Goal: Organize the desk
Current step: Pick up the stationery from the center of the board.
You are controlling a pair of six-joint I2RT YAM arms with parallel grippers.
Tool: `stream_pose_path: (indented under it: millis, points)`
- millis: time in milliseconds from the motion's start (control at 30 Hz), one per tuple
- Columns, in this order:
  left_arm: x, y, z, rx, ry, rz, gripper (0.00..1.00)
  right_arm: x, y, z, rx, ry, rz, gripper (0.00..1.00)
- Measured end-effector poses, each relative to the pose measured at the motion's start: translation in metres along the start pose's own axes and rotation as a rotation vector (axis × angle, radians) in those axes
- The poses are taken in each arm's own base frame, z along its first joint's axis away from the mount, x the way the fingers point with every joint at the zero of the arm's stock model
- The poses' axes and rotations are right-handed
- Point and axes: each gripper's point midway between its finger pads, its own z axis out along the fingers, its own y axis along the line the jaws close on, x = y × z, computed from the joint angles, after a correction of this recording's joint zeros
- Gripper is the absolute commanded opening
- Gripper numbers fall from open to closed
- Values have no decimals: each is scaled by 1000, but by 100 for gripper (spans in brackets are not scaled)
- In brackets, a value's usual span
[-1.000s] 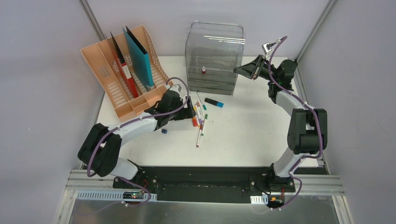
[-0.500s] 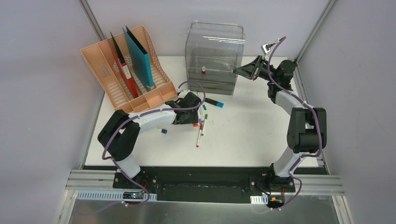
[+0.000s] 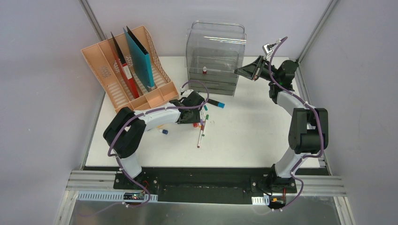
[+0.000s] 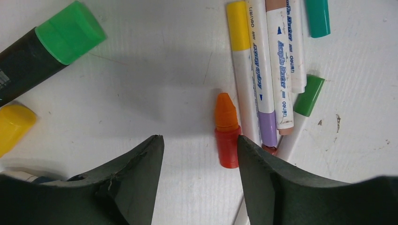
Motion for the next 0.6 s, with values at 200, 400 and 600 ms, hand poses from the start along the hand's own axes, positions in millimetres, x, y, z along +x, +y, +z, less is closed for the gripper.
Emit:
stream_pose_path:
  millis: [200,400,600]
  points:
    - [5,-3,8,3,19,10,46,0,0,0,-1,1,0,6]
    - [10,-1,13,-6,35,21,39,0,0,0,-1,1,0,6]
    - [11,3,13,-26,39,39,31,0,0,0,-1,1,0,6]
